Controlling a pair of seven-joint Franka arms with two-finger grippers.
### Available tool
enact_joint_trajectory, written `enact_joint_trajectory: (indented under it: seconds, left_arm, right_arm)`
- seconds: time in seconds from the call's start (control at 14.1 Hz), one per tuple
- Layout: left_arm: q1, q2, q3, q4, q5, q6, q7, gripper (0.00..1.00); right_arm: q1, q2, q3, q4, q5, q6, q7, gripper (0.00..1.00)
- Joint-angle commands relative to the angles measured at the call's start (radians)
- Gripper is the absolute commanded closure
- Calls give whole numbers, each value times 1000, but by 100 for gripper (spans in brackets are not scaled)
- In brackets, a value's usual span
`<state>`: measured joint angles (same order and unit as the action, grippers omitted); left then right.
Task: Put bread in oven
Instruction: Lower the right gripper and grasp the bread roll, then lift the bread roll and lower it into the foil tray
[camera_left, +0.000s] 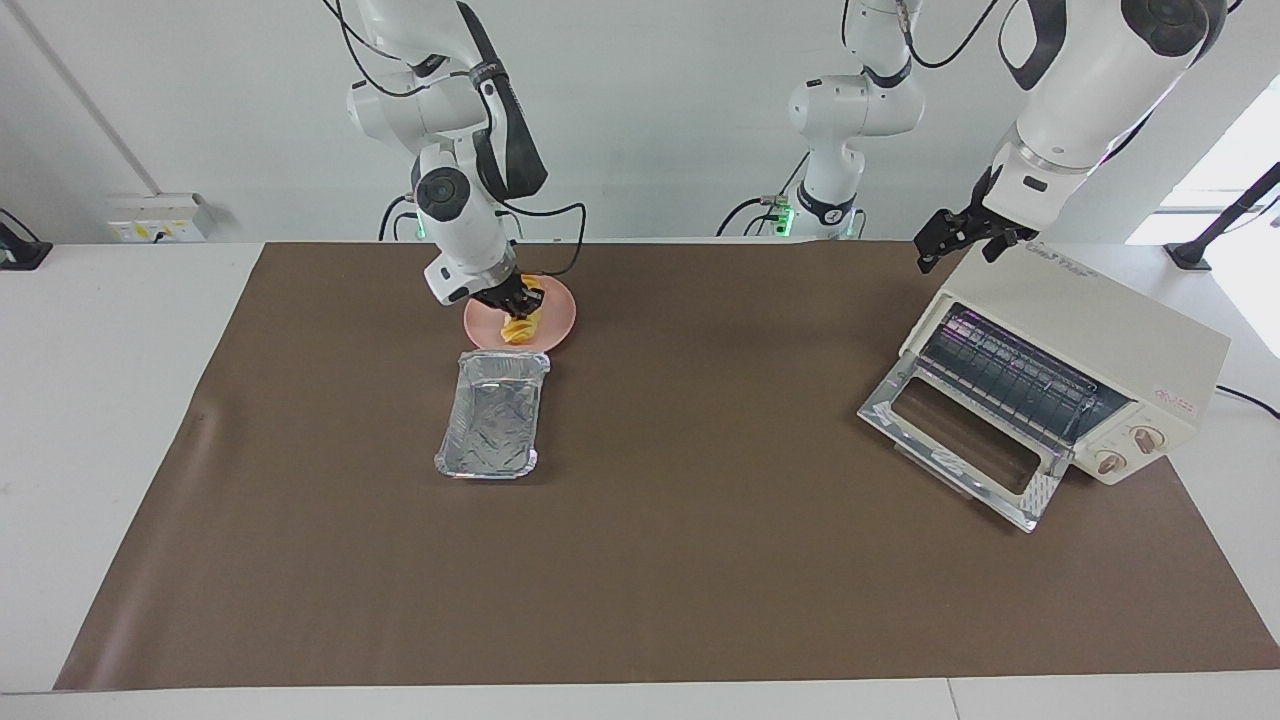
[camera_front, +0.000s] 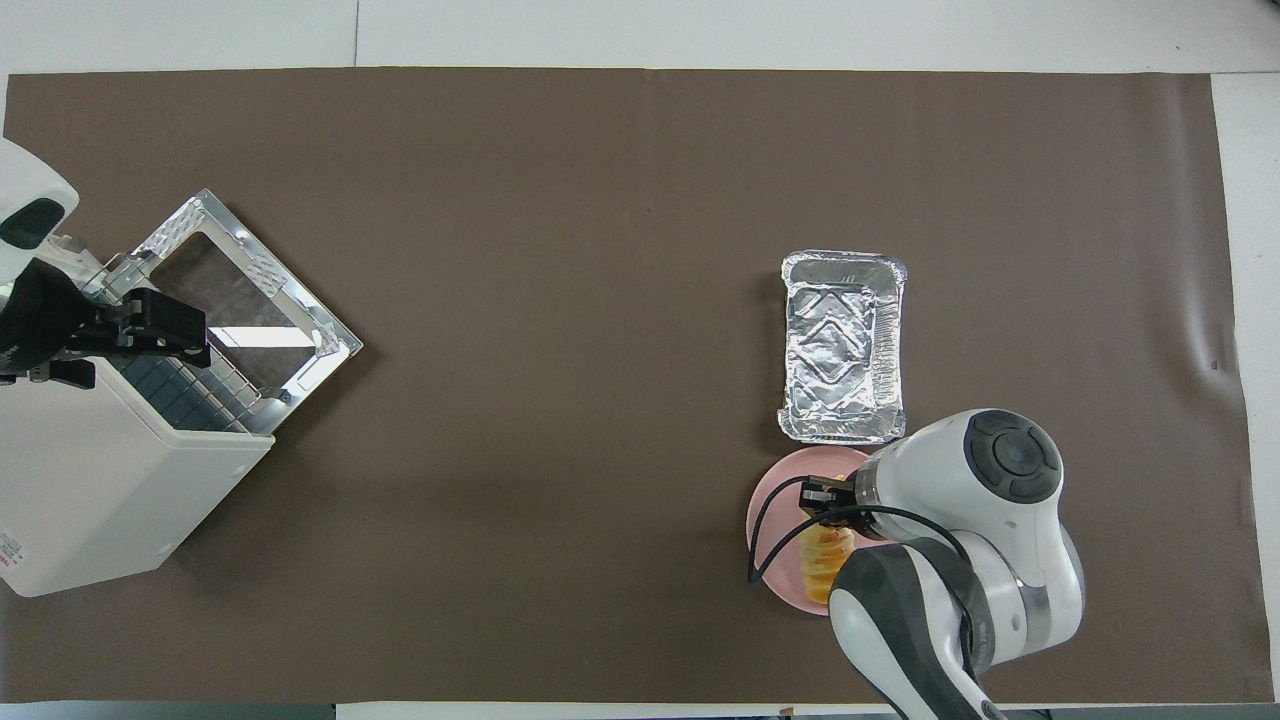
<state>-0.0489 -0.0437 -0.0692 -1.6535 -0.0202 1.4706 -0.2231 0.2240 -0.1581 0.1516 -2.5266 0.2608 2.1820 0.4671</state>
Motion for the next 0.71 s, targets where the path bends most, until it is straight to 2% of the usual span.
enact_joint_trajectory:
  seconds: [0.0,0.14,0.21,0.36,0.64]
  left_arm:
    - [4,-15,0,-9,-9,10,2,0]
    - [4,-15,0,-9,-9,10,2,0]
    - [4,-15,0,-9,-9,10,2,0]
    - [4,-15,0,-9,-9,10,2,0]
    - [4,-15,2,-11,-9,10,2,0]
  right_arm:
    - [9,-87,-4,-14,23,-59,31,100]
    - [-2,-110,-7,29,21,-79,45,100]
    - [-17,-109,-12,78,9,-137,38,100]
    - [-95,-97,-9,179,-21,-198,-4,100]
    - [-230,4,-9,340,-34,-182,-207,100]
